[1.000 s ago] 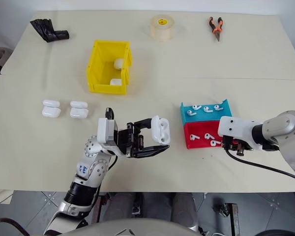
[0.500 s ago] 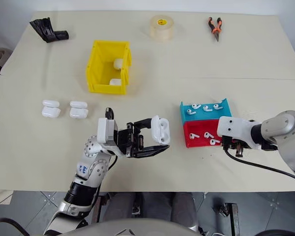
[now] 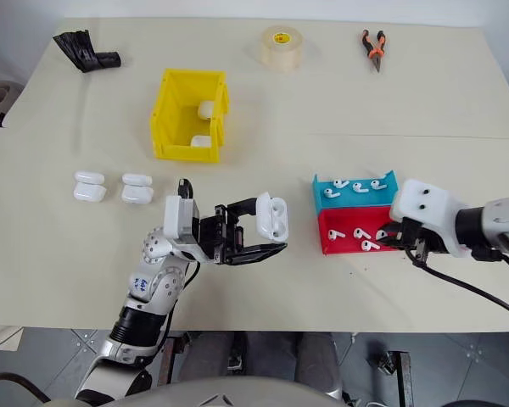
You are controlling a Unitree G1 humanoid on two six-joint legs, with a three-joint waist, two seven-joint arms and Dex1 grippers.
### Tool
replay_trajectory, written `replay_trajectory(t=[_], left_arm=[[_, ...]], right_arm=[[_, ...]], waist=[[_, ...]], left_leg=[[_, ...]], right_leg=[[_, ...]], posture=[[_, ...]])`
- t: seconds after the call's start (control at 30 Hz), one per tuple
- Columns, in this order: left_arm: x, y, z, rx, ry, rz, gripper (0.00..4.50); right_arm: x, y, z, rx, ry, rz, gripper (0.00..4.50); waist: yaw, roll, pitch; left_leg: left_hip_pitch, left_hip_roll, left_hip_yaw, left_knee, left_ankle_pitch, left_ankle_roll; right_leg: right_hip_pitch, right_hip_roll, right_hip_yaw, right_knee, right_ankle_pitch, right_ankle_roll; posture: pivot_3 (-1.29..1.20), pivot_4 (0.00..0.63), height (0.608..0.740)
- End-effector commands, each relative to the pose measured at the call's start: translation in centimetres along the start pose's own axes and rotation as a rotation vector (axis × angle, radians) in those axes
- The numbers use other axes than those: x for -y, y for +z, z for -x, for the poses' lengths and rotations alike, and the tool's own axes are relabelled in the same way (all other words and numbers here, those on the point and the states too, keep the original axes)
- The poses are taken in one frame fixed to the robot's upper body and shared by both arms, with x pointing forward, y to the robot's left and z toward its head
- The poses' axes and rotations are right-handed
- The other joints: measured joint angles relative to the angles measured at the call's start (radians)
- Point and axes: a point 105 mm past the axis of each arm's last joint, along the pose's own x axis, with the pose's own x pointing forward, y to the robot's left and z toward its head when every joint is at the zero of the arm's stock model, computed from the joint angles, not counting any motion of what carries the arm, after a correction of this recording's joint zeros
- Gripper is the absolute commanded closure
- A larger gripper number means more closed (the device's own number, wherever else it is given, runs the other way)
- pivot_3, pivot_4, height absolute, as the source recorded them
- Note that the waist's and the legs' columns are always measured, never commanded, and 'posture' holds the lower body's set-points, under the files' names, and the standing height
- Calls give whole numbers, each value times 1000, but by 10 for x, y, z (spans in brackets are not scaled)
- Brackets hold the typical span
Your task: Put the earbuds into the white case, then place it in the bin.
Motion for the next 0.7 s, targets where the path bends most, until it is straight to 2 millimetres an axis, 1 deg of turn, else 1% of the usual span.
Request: replay_trajectory(t=[0.03,0.13,0.23,0.27,0.4,0.5,0.7], left_arm=[[-5,7,-1,38,-10,41,1738],[-7,10,1,32,-45,60,1738],[-9,11,2,12,-67,79,1738],[-9,11,2,5,-76,91,1738],[-12,13,3,-8,-82,111,1738],[-14,14,5,-21,-85,112,1738],[-15,17,5,-28,-94,132,1738]], right_arm=[[-2,35,5,322,-52,13,3985],[-9,65,5,670,-60,-73,3985],[-16,83,4,922,-76,-139,3985],[-20,88,2,976,-61,-148,3985],[-30,100,-8,1034,-17,-155,3985],[-35,113,-10,1121,18,-176,3985],[-50,135,-17,1200,80,-143,3985]], waist=[[-1,-1,0],[-3,-1,0],[-4,0,0],[-4,0,0],[-2,0,-1],[-4,0,-1],[-5,0,-1]], left_leg=[[0,0,0,0,0,0],[0,0,1,0,0,0],[1,0,0,-1,0,-1],[1,0,1,-1,1,-1],[1,0,1,-1,1,-1],[1,0,1,-1,1,-1],[2,0,2,-2,1,-1]], right_leg=[[0,0,0,0,0,0],[0,1,0,1,0,0],[0,1,0,1,0,0],[0,1,1,2,0,0],[0,1,1,1,0,0],[0,1,1,1,0,0],[0,1,1,2,0,0]], posture=[[0,150,740],[0,150,740],[0,150,740],[0,150,740],[0,150,740],[0,150,740],[0,150,740]])
